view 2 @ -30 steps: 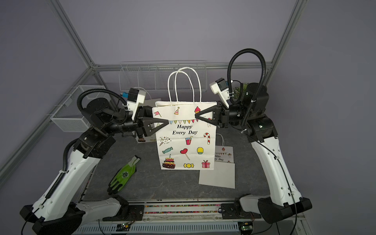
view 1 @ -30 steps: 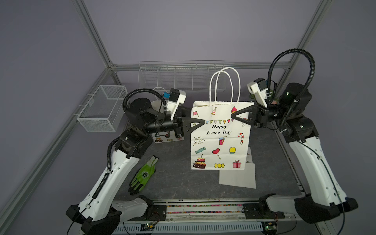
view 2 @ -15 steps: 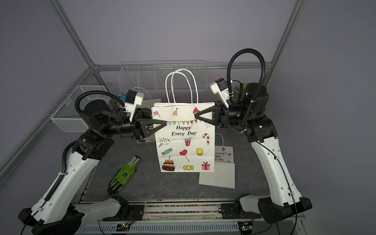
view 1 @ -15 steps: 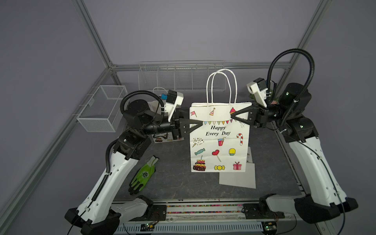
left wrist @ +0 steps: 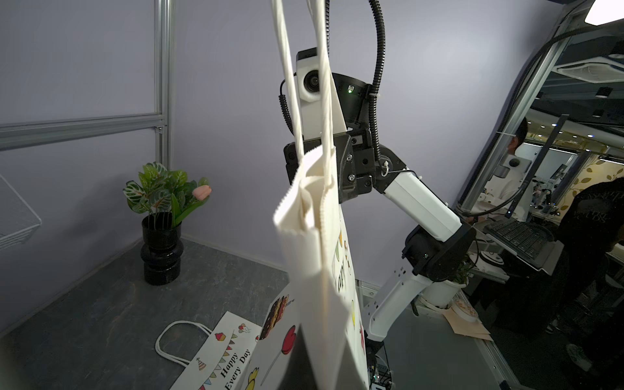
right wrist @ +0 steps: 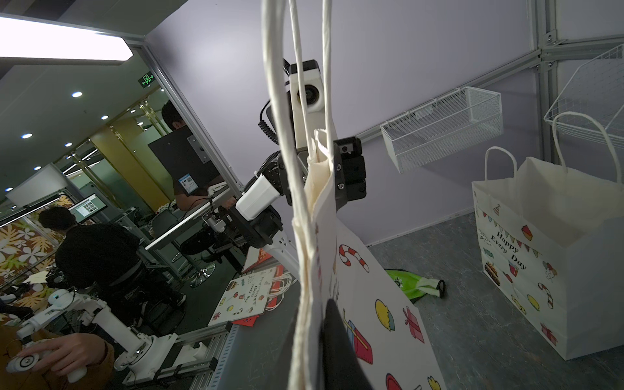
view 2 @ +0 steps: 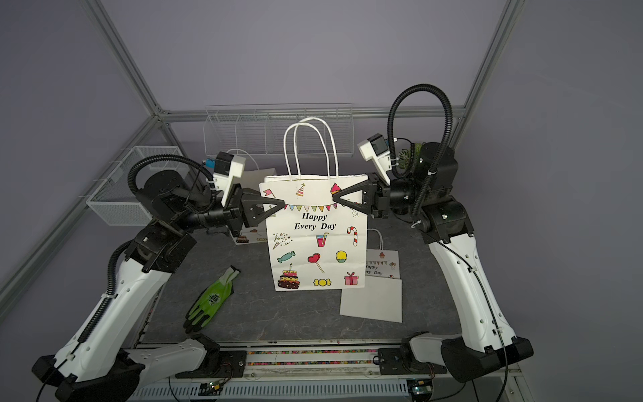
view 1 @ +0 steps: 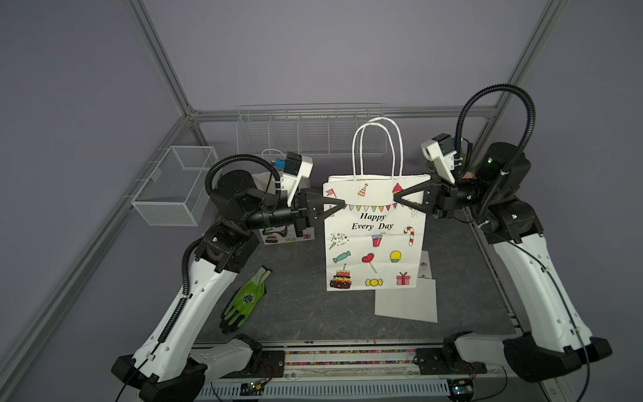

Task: Put away the paper bag
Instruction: Press the paper bag.

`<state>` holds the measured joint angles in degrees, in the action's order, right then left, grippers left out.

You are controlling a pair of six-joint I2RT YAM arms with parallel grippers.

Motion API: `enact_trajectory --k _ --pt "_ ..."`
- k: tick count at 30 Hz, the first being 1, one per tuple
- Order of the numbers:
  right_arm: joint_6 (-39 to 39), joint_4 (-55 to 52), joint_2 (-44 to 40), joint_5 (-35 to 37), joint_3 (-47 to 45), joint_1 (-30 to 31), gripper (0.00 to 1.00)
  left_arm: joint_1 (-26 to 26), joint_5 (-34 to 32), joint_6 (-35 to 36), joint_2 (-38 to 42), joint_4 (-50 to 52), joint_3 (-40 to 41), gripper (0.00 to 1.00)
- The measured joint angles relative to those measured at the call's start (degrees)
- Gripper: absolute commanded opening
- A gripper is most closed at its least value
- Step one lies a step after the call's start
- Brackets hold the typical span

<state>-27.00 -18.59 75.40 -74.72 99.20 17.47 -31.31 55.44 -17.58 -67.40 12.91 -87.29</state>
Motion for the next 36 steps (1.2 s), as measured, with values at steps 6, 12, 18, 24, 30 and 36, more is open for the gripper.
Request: enact_trajectory --k 6,12,18,24,30,36 --pt "1.0 0.0 -2.3 0.7 -4.2 0.3 0.71 1.2 -1.2 -1.4 0.0 -1.0 0.0 0.00" --pt "2.6 -0.1 -6.4 1.8 -9.7 0.7 0.71 2.6 -1.4 -3.7 0.0 -2.8 0.0 0.00" --pt "6.6 -3.2 -8.0 3.1 -10.8 1.8 0.54 2.9 0.3 -5.4 -0.8 -2.8 0.0 0.00" --pt "11.4 -8.9 -8.0 6.2 -11.0 3.2 0.48 3.8 1.5 -6.4 -1.2 -2.4 -0.5 0.00" --pt "15.2 -12.8 -9.1 9.6 -12.7 3.6 0.71 6.2 1.7 -7.8 -1.2 -2.3 -0.6 0.00" --pt "16.2 -14.1 -11.0 12.1 -13.7 3.7 0.64 6.8 1.7 -8.9 -1.2 -2.6 -0.6 0.00"
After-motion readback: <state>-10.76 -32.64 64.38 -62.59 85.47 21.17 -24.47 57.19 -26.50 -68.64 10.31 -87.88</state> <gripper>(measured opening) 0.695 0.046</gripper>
